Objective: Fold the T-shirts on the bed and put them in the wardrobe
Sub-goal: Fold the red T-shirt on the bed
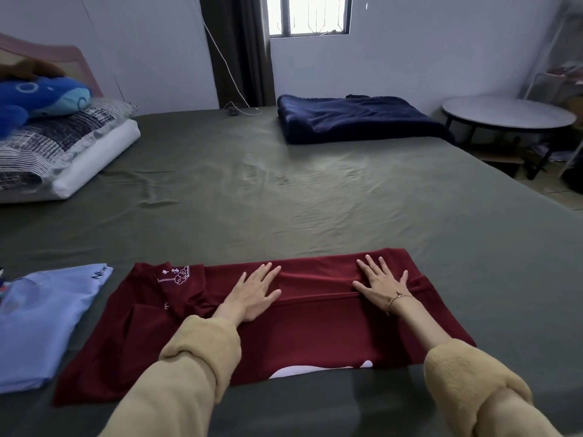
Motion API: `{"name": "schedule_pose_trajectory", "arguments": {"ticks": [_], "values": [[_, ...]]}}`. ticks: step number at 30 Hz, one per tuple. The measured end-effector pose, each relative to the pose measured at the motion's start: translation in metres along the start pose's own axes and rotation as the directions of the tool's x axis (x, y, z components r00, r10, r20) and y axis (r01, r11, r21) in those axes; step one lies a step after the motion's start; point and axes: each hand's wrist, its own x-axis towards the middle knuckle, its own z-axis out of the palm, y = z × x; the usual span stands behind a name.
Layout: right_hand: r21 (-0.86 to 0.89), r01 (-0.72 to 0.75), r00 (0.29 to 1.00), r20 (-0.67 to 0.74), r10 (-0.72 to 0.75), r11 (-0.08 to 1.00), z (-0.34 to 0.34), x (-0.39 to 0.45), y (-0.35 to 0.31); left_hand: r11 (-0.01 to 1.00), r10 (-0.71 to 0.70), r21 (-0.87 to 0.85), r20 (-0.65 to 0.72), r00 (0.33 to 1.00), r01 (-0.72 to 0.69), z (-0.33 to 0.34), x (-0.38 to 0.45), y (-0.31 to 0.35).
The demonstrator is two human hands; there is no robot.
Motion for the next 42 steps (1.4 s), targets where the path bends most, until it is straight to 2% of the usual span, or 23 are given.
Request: {"name": "schedule_pose_trajectory", "arguments": {"ticks": [3,8,15,17,19,21,23,27,31,33,35,37,39,42], "values": [[0.007,-0.030,0.998,0.062,0.029,1.000,-0.002,0.003,0.005,1.000,-0.004,-0.015,0.065,0.998,0.005,0.008,0.001,-0.006],[-0.025,-0.073,0.989,0.129,0.076,0.997,-0.003,0.009,0.004,0.999,-0.007,-0.031,0.086,0.996,0.010,0.014,0.005,-0.015],[-0.112,-0.018,1.000,0.021,0.021,0.994,0.004,0.003,-0.003,1.000,-0.023,0.022,0.101,0.995,0.021,0.012,0.006,-0.009],[-0.115,0.043,0.999,-0.028,-0.046,0.992,0.007,0.002,-0.016,1.000,-0.014,0.007,0.026,1.000,0.014,0.006,0.003,-0.009],[-0.083,0.137,0.989,-0.038,-0.140,0.987,0.010,0.002,-0.037,0.997,-0.019,-0.074,-0.110,0.994,0.011,-0.001,-0.001,-0.015],[-0.078,0.248,0.966,-0.051,-0.253,0.966,0.015,0.002,-0.063,0.992,-0.002,-0.122,-0.265,0.964,-0.031,-0.009,-0.008,-0.026],[-0.065,0.345,0.932,-0.090,-0.350,0.936,0.019,0.004,-0.092,0.987,-0.035,-0.162,-0.363,0.931,-0.026,-0.020,-0.016,-0.044],[-0.036,0.500,0.857,-0.124,-0.500,0.865,0.030,0.005,-0.157,0.964,-0.202,-0.252,-0.465,0.862,0.090,-0.034,-0.043,-0.086],[0.033,0.486,0.874,-0.041,-0.484,0.874,0.040,-0.002,-0.224,0.934,-0.292,-0.329,-0.477,0.829,0.139,-0.032,-0.067,-0.123],[0.135,0.409,0.912,-0.009,-0.411,0.903,0.045,-0.004,-0.256,0.890,-0.370,-0.430,-0.481,0.795,0.155,-0.030,-0.081,-0.141],[0.227,0.288,0.953,0.025,-0.302,0.930,0.046,-0.004,-0.281,0.800,-0.479,-0.570,-0.417,0.772,0.188,-0.028,-0.094,-0.152],[0.263,0.171,0.978,0.073,-0.197,0.949,0.050,-0.005,-0.302,0.652,-0.526,-0.730,-0.239,0.816,0.206,-0.023,-0.108,-0.162],[0.309,0.104,0.988,0.074,-0.133,0.945,0.052,-0.005,-0.311,0.477,-0.480,-0.850,-0.037,0.876,0.225,-0.018,-0.115,-0.167],[0.517,0.030,0.994,0.076,-0.081,0.855,0.059,-0.005,-0.320,0.237,-0.455,-0.945,0.096,0.885,0.224,-0.012,-0.125,-0.175]]}}
